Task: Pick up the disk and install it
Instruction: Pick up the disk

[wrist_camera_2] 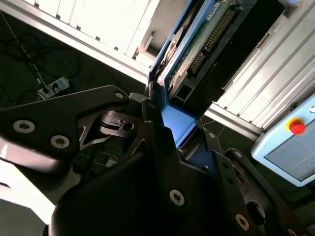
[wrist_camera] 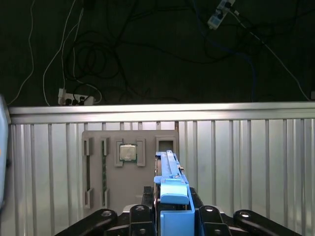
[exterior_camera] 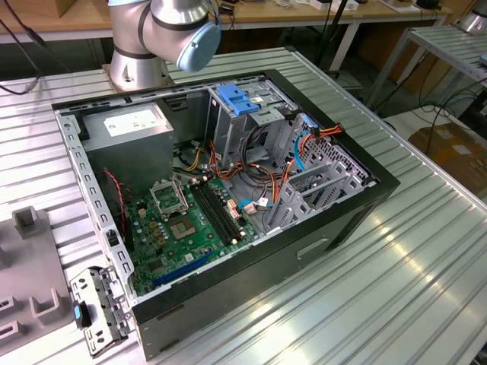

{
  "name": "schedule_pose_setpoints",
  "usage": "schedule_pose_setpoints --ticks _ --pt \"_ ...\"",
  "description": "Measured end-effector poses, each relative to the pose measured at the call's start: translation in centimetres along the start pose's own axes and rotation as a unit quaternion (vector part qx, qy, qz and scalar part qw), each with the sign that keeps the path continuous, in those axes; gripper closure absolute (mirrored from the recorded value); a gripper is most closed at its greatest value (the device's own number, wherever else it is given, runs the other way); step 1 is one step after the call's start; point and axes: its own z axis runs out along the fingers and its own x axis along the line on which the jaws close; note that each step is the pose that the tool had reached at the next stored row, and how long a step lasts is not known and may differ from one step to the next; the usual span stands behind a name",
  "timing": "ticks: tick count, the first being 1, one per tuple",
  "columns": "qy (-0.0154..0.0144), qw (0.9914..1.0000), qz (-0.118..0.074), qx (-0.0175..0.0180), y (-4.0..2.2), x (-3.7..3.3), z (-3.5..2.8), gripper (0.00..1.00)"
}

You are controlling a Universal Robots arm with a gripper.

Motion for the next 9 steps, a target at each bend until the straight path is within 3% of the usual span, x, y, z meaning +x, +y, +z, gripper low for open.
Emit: schedule_pose_setpoints --ticks 5,9 --pt "0.0 1.0 0.0 0.0 0.0 0.01 -0.85 0.63" --pt "0.0 1.0 0.0 0.0 0.01 0.02 -2.06 0.63"
